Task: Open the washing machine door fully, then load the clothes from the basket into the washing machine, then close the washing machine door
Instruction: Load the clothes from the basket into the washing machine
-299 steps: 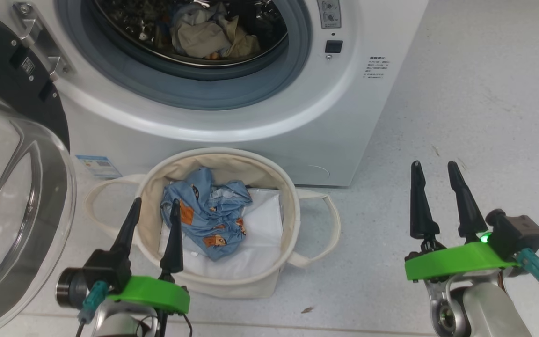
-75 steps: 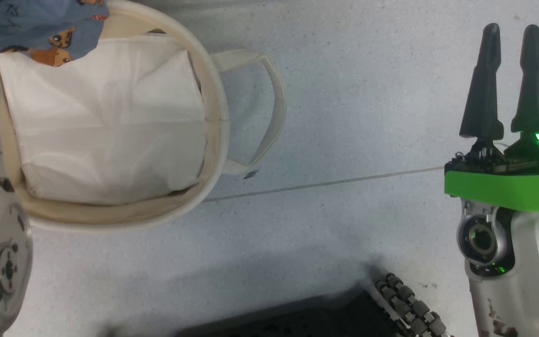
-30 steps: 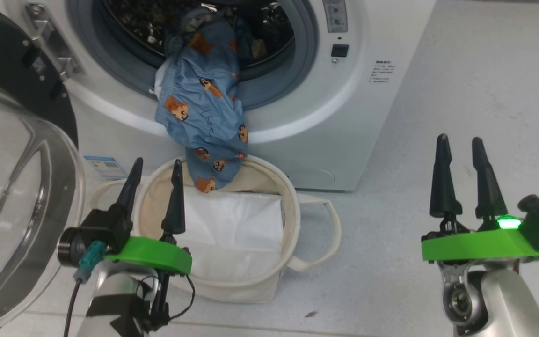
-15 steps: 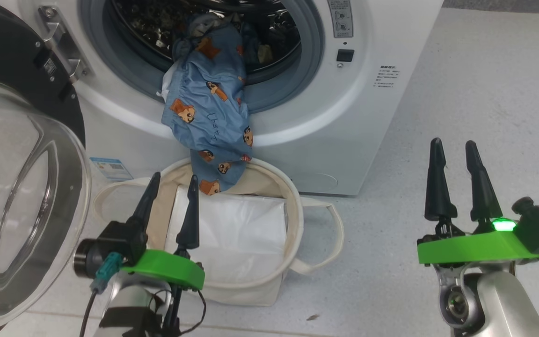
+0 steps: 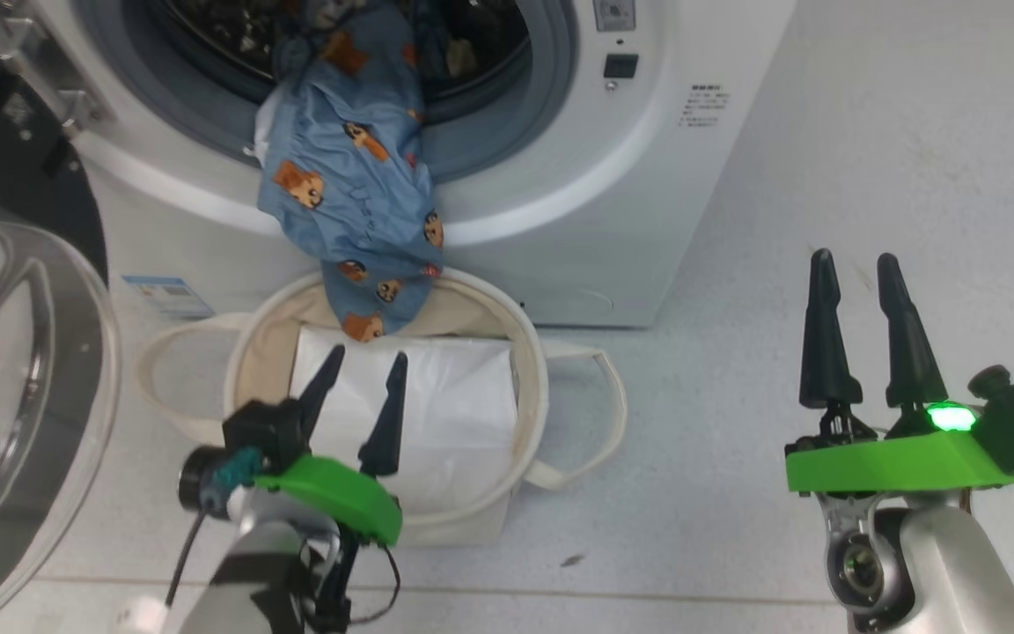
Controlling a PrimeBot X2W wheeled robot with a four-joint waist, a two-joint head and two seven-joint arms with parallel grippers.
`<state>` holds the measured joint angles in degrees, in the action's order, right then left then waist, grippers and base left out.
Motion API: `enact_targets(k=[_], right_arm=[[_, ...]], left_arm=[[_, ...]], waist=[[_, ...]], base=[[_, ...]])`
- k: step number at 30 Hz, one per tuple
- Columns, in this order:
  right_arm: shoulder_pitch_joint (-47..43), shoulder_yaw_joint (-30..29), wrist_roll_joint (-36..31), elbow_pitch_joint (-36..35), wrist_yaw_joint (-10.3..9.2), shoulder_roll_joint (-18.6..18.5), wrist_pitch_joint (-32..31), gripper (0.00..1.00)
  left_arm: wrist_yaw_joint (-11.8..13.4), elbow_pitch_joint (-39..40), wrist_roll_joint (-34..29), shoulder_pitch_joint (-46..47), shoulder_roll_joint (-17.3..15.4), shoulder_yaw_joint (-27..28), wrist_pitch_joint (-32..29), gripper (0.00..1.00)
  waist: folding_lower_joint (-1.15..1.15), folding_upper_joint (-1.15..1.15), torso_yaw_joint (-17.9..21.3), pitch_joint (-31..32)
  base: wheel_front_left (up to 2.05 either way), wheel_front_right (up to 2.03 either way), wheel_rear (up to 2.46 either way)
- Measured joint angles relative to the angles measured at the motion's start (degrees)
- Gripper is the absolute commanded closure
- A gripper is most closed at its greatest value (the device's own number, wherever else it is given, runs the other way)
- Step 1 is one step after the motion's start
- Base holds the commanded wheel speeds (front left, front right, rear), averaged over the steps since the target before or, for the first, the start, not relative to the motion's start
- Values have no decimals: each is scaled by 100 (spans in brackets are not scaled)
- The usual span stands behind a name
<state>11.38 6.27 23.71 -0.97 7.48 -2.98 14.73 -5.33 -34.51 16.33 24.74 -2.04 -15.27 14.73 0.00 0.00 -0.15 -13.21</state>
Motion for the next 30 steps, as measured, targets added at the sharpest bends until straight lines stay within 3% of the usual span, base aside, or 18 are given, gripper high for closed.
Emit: enact_targets(k=[6,9,15,19,22,23,27,30], right_arm=[[131,-8,8,-175,0,0,0,0],[309,-42,8,-263,0,0,0,0],[465,-147,5,-371,0,-1,0,0],[694,-147,-2,-495,0,-1,0,0],[842,-153,-3,-579,0,-1,0,0],[864,-156,2,-608,0,-1,0,0],[872,-164,0,-623,0,-1,0,0],[873,-149,-11,-599,0,-1,0,0]], left_arm=[[26,-906,191,841,8,83,0,0],[-69,-1529,872,1394,19,224,-33,0],[-40,-2719,790,2492,-7,146,-76,0],[171,-3325,748,3145,-102,190,-77,0],[715,-3707,698,3498,-265,258,-153,0],[794,-3786,708,3569,-326,301,-223,0],[799,-3891,806,3709,-360,357,-286,0],[550,-3922,966,3841,-266,445,-307,0]], waist=[[0,0,148,-371],[0,0,258,-637],[0,0,445,-1236],[0,0,566,-1646],[-1,0,667,-1917],[-1,0,706,-1991],[-1,0,834,-2206],[-1,0,870,-2299]], base=[[0,0,0],[0,0,0],[0,0,0],[0,0,0],[0,0,0],[0,0,0],[0,0,0],[0,0,0]])
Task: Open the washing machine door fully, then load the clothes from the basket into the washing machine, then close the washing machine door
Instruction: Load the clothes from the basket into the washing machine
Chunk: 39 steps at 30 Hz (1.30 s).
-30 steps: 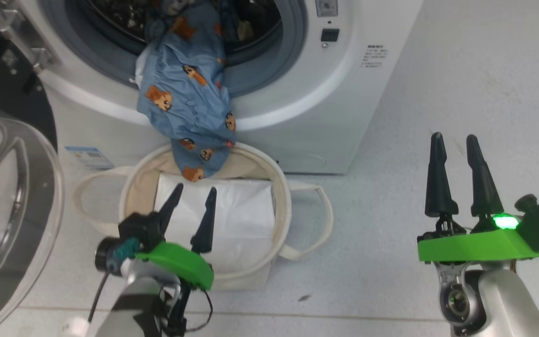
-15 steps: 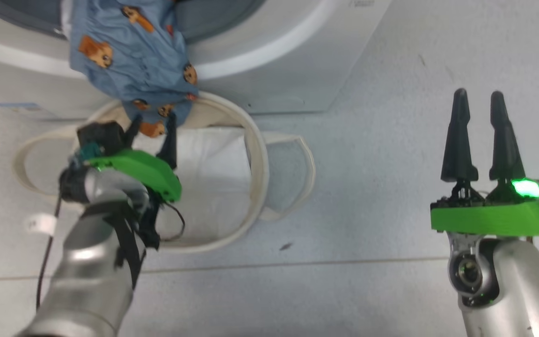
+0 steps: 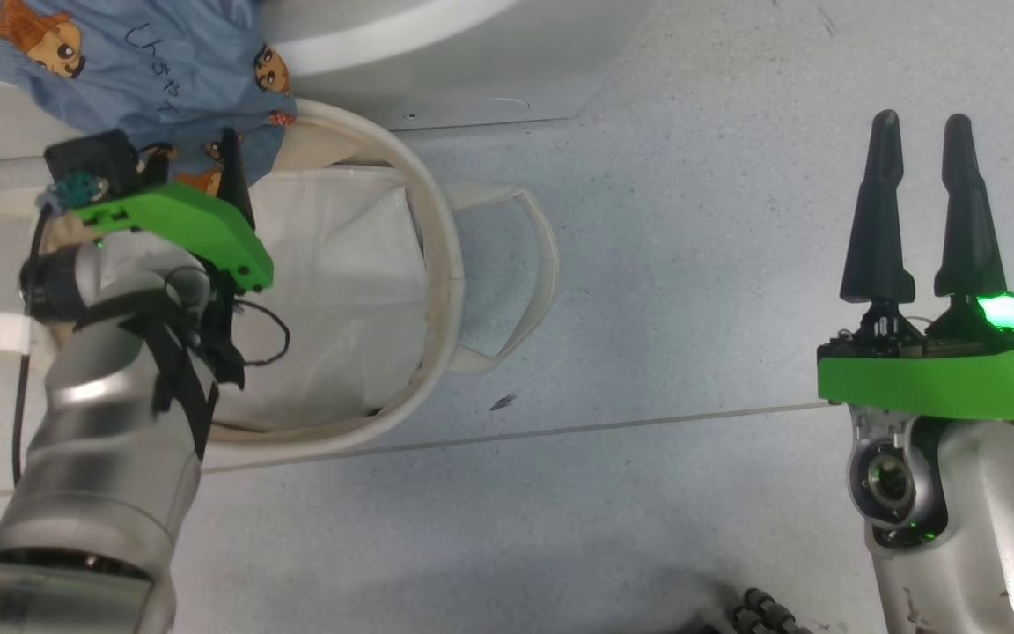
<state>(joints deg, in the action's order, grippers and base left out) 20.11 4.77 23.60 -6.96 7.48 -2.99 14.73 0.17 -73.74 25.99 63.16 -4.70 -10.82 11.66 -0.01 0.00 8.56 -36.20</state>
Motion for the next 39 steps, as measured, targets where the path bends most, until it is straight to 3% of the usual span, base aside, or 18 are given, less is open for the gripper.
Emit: enact_targets(k=[9,12,14,21,33,39], right_arm=[[101,100,-31,-11,0,0,0,0],[101,99,-31,-11,0,0,0,0],[101,103,-31,-10,0,0,0,0],[102,124,-29,4,0,0,0,0],[58,204,11,221,0,-1,0,0],[53,294,12,227,0,-1,0,0]], left_arm=[[37,-63,111,385,-113,88,68,0],[-116,-68,155,515,-122,97,133,0],[-352,-67,222,572,-119,107,165,100],[-610,47,224,538,-115,45,258,100],[-733,2102,112,-633,115,-31,266,100],[-734,2829,201,-675,99,178,297,100]], waist=[[0,0,106,-167],[0,0,126,-222],[0,0,121,-237],[0,0,17,-154],[0,0,-317,529],[0,0,-427,690]], base=[[0,0,0],[0,0,0],[0,0,0],[0,0,0],[0,0,0],[0,0,0]])
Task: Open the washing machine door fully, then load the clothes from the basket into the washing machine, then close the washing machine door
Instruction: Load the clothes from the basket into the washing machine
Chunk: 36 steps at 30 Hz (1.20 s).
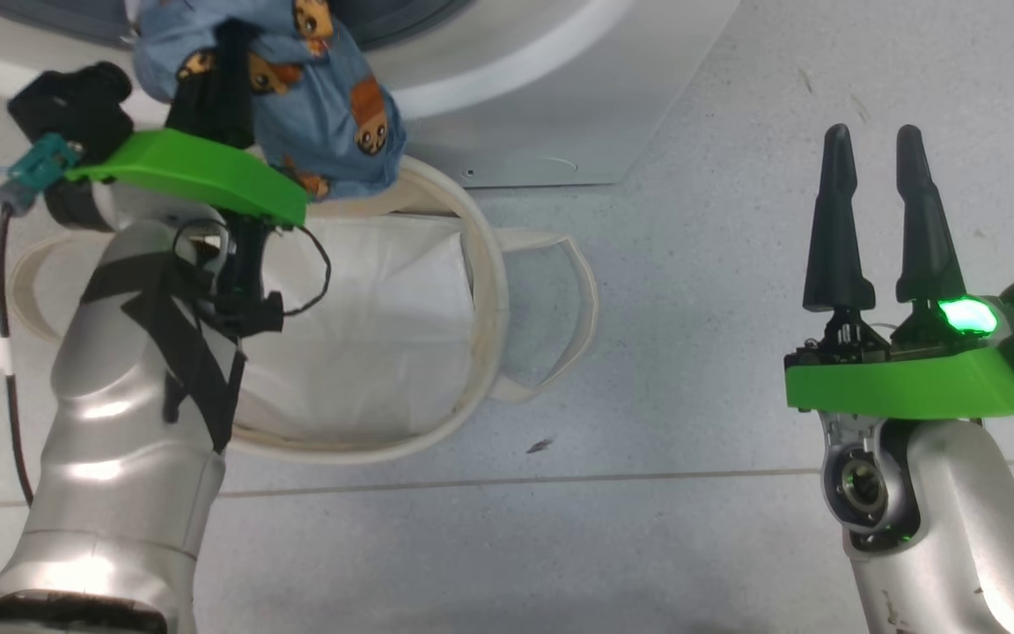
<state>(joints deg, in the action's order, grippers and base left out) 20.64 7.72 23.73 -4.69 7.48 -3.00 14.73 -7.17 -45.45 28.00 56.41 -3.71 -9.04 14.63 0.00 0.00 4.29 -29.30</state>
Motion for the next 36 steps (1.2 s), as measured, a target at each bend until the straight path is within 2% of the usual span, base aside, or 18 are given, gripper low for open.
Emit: enact_targets(k=[7,16,20,22,30,36], right_arm=[[5,4,3,4,0,0,0,0],[31,24,101,-172,0,0,0,0],[71,24,203,-267,0,0,0,0],[101,19,213,-294,0,0,0,0],[326,167,414,-460,0,1,0,0],[371,193,428,-558,0,0,0,0]], left_arm=[[0,274,-200,242,-69,307,7,100],[0,400,-657,1807,-435,869,10,100],[11,267,-892,2497,-792,1123,11,100],[11,113,-1068,2783,-898,1105,12,100],[27,-503,-1568,3565,-925,944,12,100],[57,-538,-1674,4017,-1029,979,12,100]], waist=[[0,0,94,-241],[0,0,361,-799],[0,0,534,-1112],[0,0,616,-1283],[-1,0,888,-1920],[0,0,1044,-2273]], base=[[0,0,0],[0,0,0],[0,0,0],[0,0,0],[0,0,0],[13,13,13]])
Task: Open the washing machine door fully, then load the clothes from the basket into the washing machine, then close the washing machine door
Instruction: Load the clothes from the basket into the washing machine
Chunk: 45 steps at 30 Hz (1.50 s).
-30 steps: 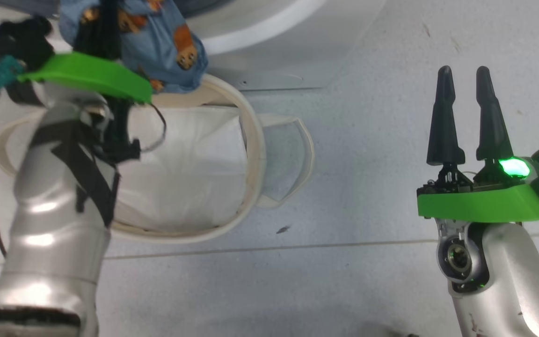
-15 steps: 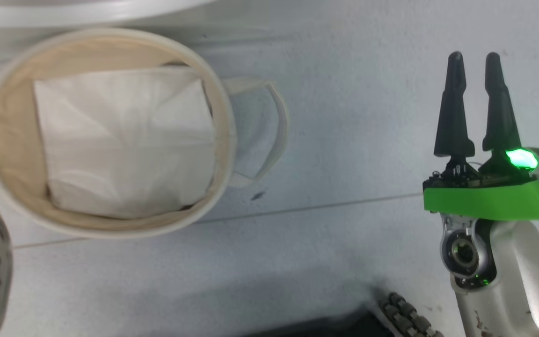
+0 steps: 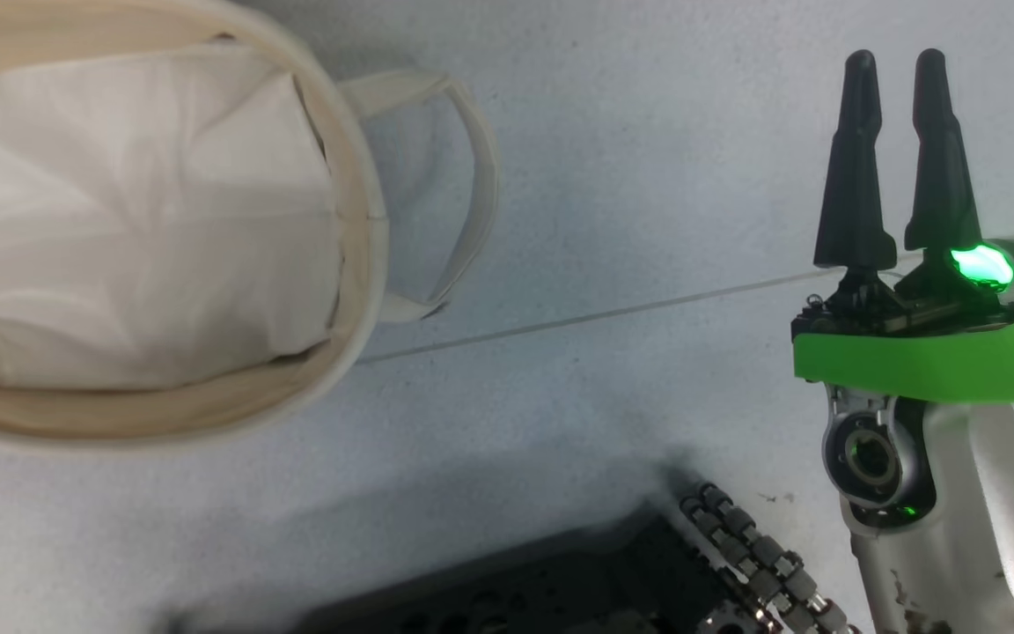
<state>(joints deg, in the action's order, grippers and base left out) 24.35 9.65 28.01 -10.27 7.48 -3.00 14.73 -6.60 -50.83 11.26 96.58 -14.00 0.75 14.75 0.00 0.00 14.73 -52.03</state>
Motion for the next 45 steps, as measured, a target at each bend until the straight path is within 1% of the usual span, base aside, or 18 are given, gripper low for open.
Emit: enact_targets(k=[1,2,5,6,8,13,19,20,21,23,25,29,37,45], right_arm=[[0,4,-44,-2,0,1,0,0],[0,3,-88,-5,0,1,0,0],[3,20,-142,-25,0,1,0,0],[8,26,-156,-29,0,1,0,0],[23,22,-214,-30,0,-1,0,0],[131,22,-366,16,0,-1,0,0],[201,43,-499,151,0,-2,0,0],[201,43,-499,151,0,-2,0,0],[202,49,-583,222,0,-3,0,0],[202,69,-627,288,0,-4,0,0],[202,75,-634,318,0,-4,0,0],[202,98,-642,413,0,-5,0,0],[35,99,-639,621,0,-8,0,0],[-279,71,-632,845,0,-8,0,0]], left_arm=[[0,-46,0,36,-29,21,0,99],[-2,-145,0,40,-63,29,1,0],[-9,-411,1,10,-183,41,1,0],[-55,-360,2,16,-224,67,7,0],[-49,-274,2,25,-191,92,5,0],[-51,135,62,-218,-46,205,5,0],[-57,309,53,-1121,253,112,5,0],[-57,309,53,-1121,253,112,5,0],[-57,360,82,-1389,358,13,5,0],[-57,468,169,-1576,444,-68,5,0],[-57,533,188,-1656,469,-126,5,0],[-57,801,194,-2061,516,-443,5,0],[-58,1213,344,-3250,714,-717,5,0],[-58,1505,247,-4470,913,-926,4,0]], waist=[[0,0,-20,-52],[0,0,-58,-88],[0,0,-196,-149],[0,0,-228,-163],[0,0,-296,-174],[0,0,-483,-60],[0,0,-705,331],[0,0,-705,331],[0,0,-794,479],[0,0,-883,623],[0,0,-924,694],[0,0,-1057,982],[0,0,-1181,1696],[1,0,-1326,2566]], base=[[15,15,15],[12,12,12],[2,2,2],[0,0,0],[0,0,0],[0,0,0],[0,0,0],[0,0,0],[0,0,0],[0,0,0],[0,0,0],[0,0,0],[0,0,0],[0,0,0]])
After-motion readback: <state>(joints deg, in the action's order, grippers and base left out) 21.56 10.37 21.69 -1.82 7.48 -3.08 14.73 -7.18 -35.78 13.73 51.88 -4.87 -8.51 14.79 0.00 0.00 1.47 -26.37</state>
